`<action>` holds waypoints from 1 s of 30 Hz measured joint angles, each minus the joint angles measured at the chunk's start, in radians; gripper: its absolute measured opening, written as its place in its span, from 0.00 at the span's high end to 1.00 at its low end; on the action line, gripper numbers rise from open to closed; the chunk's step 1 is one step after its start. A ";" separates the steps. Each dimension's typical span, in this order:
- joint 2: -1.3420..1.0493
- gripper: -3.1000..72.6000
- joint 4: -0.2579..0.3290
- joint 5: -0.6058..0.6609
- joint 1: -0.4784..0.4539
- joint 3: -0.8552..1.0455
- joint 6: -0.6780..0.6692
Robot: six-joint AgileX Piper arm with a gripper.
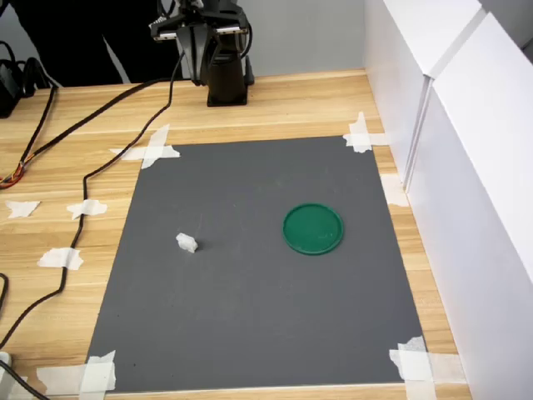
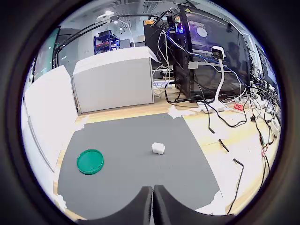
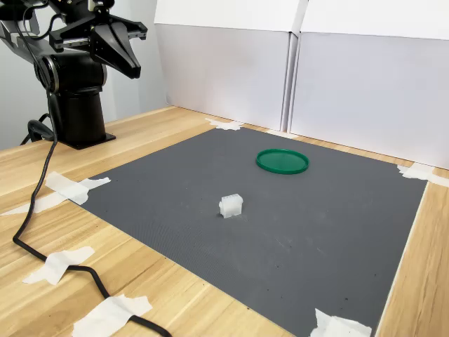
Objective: Grasp a white terminal and put it on the green lid.
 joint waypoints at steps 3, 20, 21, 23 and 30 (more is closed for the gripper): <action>0.000 0.98 0.000 0.000 0.000 0.000 0.000; 0.061 0.98 -0.005 -0.036 0.000 0.000 0.000; 0.084 0.98 -0.011 -0.041 0.000 0.000 0.000; 0.133 0.98 -0.026 -0.055 0.000 0.000 -0.006; 0.296 0.98 -0.122 -0.076 0.000 -0.061 -0.031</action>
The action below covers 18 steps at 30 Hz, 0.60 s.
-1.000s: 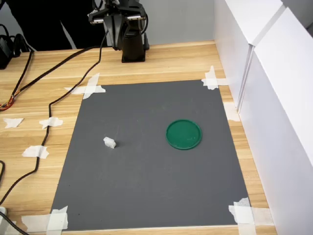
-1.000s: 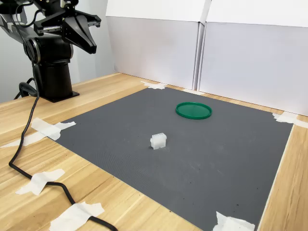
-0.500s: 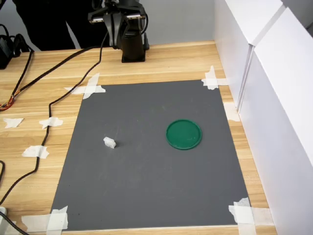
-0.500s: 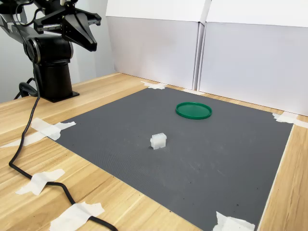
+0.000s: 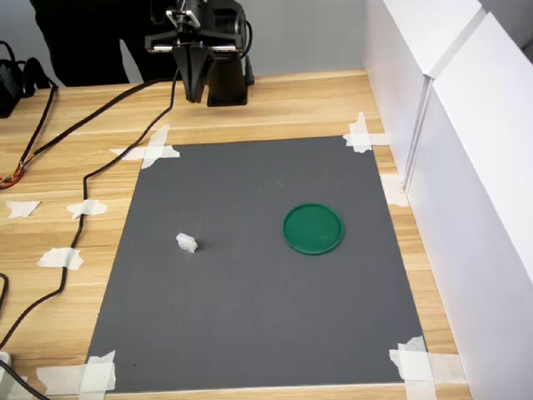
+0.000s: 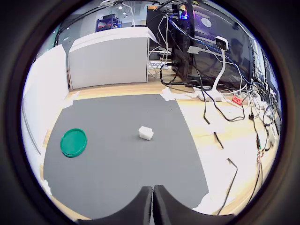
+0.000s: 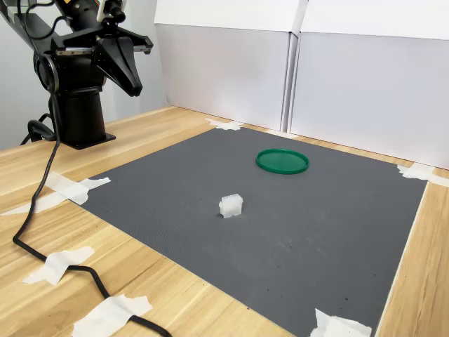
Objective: Grasp a white terminal and put it on the green lid.
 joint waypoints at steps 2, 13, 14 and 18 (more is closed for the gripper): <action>0.051 0.98 -0.019 0.030 0.000 -0.054 -0.015; 0.382 0.98 -0.031 0.232 0.000 -0.409 -0.209; 0.421 0.98 -0.029 0.245 0.000 -0.439 -0.243; 0.566 0.98 -0.012 0.305 0.000 -0.544 -0.349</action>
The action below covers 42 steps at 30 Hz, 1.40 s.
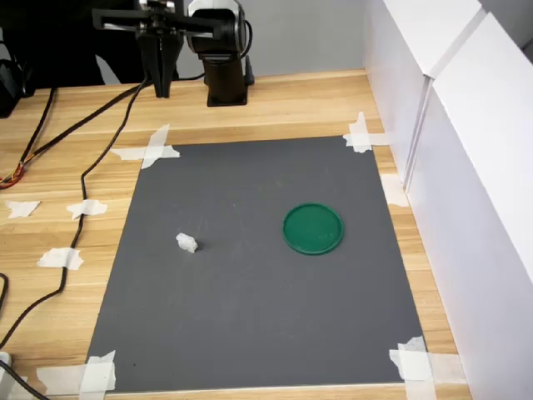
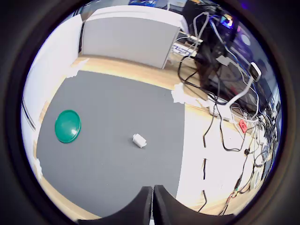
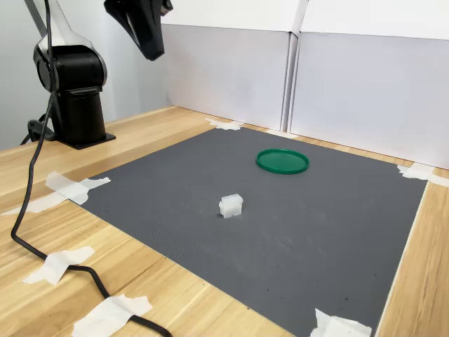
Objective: Grasp a white terminal and put it on the green lid.
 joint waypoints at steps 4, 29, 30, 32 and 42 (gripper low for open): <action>0.126 0.94 0.056 0.070 0.000 -0.083 -0.153; 0.436 0.10 0.167 0.323 0.000 -0.454 -0.491; 0.440 0.10 0.164 0.326 -0.001 -0.461 -0.491; 0.453 0.10 0.164 0.330 -0.001 -0.468 -0.492; 0.578 0.09 0.119 0.346 -0.001 -0.490 -0.501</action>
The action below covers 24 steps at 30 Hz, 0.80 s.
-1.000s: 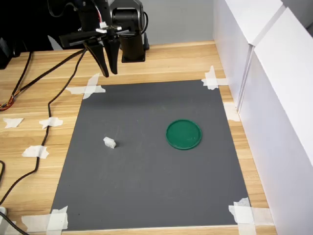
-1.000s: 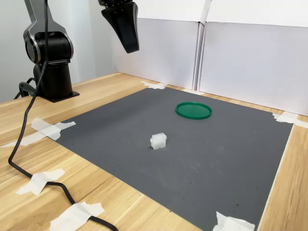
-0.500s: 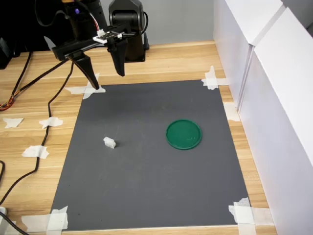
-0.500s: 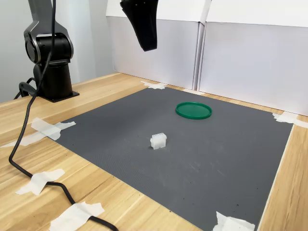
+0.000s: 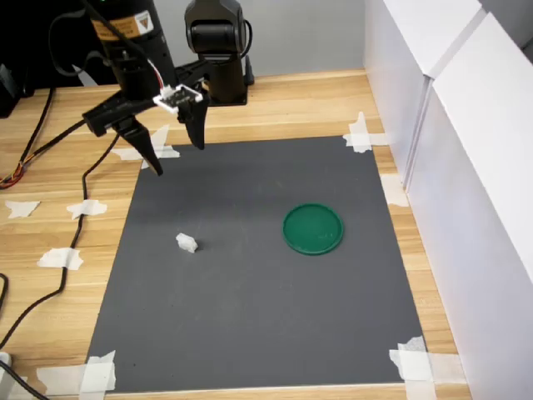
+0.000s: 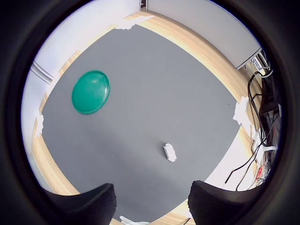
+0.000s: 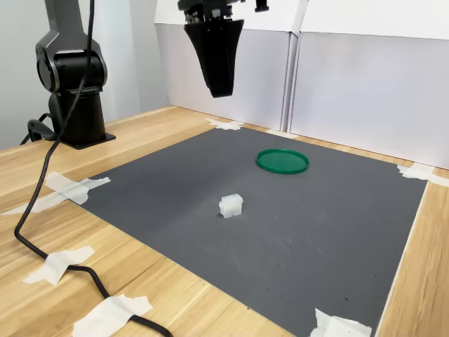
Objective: Grasp a white terminal and put it on the green lid.
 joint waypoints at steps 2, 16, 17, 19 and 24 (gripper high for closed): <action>0.021 0.09 -0.016 -0.023 0.000 -0.001 -0.007; 0.131 0.09 -0.010 -0.160 0.000 0.013 -0.203; 0.131 0.09 -0.005 -0.173 0.000 0.026 -0.219; 0.131 0.09 0.000 -0.199 0.000 0.056 -0.238; 0.134 0.09 0.000 -0.276 0.000 0.127 -0.267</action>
